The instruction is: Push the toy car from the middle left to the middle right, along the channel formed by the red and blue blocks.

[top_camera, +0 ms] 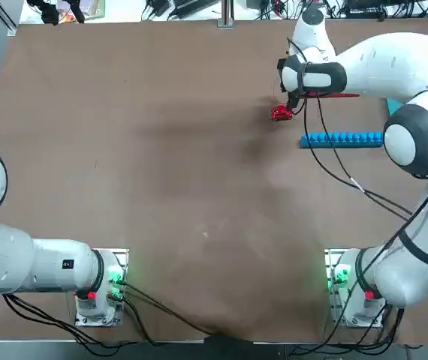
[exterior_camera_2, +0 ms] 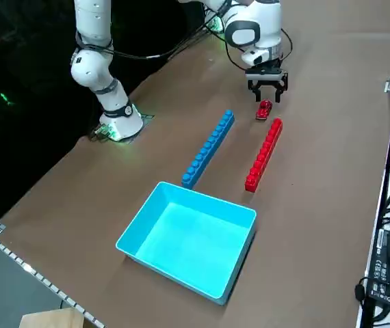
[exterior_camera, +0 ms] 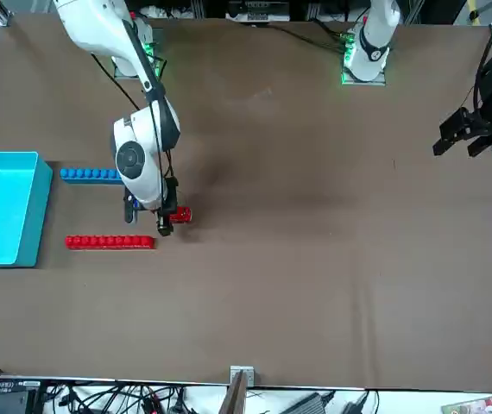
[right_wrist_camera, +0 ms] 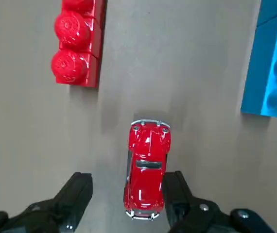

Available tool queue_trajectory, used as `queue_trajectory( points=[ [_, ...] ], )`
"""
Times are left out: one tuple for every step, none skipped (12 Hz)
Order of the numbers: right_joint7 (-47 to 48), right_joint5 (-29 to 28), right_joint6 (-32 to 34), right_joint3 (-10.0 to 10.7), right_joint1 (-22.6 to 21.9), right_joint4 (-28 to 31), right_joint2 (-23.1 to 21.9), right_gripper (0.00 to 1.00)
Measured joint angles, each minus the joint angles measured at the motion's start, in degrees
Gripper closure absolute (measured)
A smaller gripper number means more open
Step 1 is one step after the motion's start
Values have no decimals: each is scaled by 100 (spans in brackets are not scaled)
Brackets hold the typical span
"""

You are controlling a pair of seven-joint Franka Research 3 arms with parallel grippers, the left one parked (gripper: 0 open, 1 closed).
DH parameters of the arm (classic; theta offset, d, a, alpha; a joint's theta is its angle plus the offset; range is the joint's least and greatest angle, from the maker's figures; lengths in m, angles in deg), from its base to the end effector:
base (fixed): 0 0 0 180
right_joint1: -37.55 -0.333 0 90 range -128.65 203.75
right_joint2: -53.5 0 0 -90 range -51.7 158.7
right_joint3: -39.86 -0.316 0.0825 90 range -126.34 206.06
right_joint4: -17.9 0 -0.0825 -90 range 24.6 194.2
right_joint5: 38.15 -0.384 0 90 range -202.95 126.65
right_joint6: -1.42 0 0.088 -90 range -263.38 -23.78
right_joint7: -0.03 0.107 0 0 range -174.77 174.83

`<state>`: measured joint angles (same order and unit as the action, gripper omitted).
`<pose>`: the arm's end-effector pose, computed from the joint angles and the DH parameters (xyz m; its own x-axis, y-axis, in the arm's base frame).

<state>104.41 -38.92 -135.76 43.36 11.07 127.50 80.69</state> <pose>0.5789 0.2476 0.2471 0.1465 -0.9891 0.0162 -0.9891 -0.1467 -0.0122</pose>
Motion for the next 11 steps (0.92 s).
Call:
queue_trajectory(
  points=[
    [25,0,-16,1,-14,0,34,12],
    [43,0,-34,3,-31,0,63,12],
    [77,0,-73,7,-50,0,90,13],
    [115,0,-108,9,-67,0,117,13],
    [139,0,-135,9,-79,0,146,12],
    [159,0,-160,9,-90,1,210,14],
    [161,0,-176,9,-95,2,240,15],
    [164,0,-204,10,-101,7,262,16],
    [167,0,-236,11,-106,21,275,16],
    [168,0,-263,14,-113,40,280,16],
    [195,0,-276,20,-119,60,281,22]
  ],
)
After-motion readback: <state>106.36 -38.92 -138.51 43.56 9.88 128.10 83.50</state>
